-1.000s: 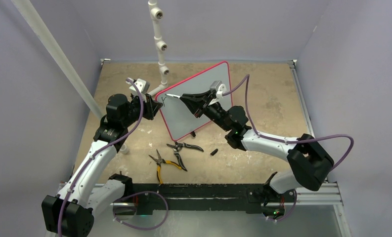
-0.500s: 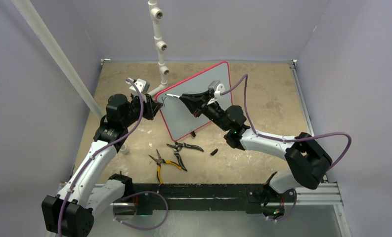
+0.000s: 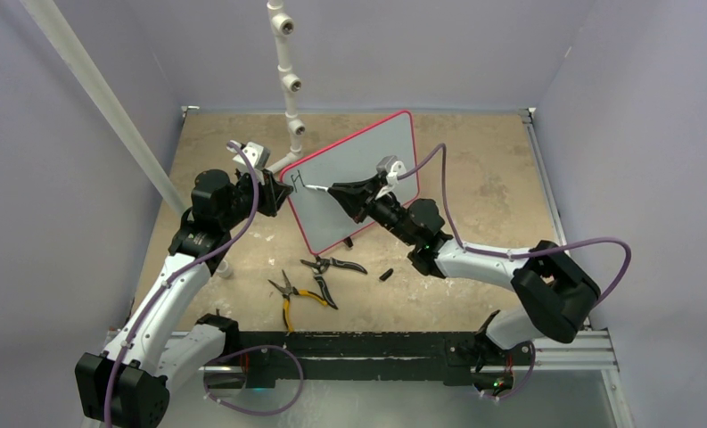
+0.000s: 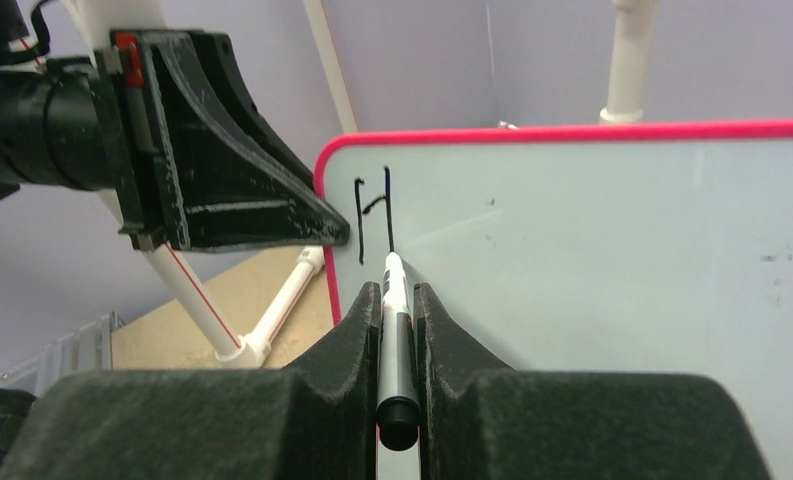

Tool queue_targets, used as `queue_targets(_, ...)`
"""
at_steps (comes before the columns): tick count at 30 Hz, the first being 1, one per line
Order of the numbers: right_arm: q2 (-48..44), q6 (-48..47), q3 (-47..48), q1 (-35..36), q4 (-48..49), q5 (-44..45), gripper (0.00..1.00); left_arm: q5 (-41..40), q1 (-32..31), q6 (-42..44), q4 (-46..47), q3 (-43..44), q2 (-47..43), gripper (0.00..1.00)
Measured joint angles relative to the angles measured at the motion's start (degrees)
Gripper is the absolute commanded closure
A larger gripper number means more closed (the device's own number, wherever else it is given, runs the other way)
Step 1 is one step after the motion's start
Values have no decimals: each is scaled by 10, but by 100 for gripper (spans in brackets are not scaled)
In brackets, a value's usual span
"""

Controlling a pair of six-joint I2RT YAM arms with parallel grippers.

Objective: Write a sentence on the whiteboard

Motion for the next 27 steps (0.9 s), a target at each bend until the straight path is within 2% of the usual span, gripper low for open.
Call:
queue_targets(16, -50, 13, -32, 0, -3, 0, 100, 2, 0, 0, 0, 0, 0, 100)
queue_targets(27, -26, 11, -7, 0, -3, 3, 100, 2, 0, 0, 0, 0, 0, 100)
